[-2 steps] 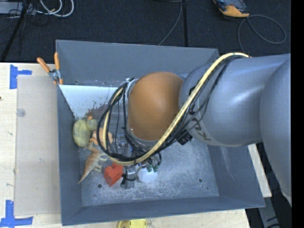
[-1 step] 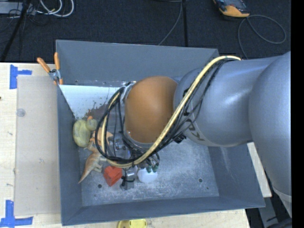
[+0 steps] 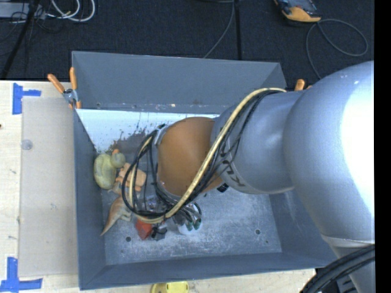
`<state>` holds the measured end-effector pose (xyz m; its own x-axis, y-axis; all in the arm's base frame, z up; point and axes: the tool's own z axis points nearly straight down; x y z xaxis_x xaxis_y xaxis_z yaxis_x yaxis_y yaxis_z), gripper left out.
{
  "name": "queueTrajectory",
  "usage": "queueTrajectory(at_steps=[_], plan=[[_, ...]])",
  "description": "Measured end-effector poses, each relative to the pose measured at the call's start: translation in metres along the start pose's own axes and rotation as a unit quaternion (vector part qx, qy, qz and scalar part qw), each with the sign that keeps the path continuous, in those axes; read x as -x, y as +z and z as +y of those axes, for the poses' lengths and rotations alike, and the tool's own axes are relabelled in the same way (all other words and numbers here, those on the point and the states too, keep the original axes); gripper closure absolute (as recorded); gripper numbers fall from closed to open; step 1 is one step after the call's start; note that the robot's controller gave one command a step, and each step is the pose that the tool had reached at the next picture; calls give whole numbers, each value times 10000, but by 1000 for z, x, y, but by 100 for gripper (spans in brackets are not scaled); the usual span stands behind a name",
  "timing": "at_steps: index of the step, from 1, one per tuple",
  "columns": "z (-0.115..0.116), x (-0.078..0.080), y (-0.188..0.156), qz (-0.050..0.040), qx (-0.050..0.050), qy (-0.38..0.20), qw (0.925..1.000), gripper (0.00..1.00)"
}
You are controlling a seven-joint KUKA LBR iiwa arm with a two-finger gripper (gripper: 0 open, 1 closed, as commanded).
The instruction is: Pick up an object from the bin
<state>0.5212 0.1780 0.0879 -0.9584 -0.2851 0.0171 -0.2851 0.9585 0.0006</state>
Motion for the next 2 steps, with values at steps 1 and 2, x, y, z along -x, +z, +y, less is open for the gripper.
queueTrajectory(at_steps=[1,2], plan=[[0,0,0,1,0,5,10000,100],[1,0,-1,-1,0,23,10000,100]])
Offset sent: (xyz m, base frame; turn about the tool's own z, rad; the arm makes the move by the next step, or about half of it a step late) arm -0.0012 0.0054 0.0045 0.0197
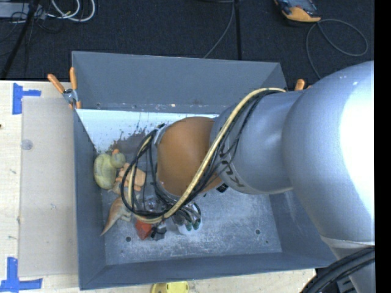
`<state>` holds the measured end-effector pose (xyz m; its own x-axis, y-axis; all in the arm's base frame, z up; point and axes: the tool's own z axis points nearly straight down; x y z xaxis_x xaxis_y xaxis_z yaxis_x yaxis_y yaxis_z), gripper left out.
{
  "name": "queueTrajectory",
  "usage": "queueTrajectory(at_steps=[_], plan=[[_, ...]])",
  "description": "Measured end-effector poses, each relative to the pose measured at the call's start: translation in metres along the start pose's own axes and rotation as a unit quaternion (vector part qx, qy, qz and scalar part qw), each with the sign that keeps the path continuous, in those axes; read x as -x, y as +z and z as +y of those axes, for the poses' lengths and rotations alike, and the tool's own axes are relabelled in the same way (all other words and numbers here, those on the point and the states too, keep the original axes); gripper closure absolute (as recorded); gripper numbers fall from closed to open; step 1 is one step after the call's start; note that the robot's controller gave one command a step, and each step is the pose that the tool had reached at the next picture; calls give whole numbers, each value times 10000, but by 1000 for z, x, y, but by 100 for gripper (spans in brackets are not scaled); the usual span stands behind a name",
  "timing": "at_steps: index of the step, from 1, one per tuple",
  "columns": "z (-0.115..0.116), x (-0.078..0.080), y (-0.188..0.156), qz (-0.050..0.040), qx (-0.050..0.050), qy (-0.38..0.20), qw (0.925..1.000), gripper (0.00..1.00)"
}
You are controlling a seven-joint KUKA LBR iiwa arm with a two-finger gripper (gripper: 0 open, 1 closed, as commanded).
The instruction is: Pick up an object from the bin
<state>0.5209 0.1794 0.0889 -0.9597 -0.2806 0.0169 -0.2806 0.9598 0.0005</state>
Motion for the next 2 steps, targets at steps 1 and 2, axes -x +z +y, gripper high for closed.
queueTrajectory(at_steps=[1,2], plan=[[3,-2,-32,58,-1,63,10000,100],[-2,1,-205,-14,1,-125,9999,100]])
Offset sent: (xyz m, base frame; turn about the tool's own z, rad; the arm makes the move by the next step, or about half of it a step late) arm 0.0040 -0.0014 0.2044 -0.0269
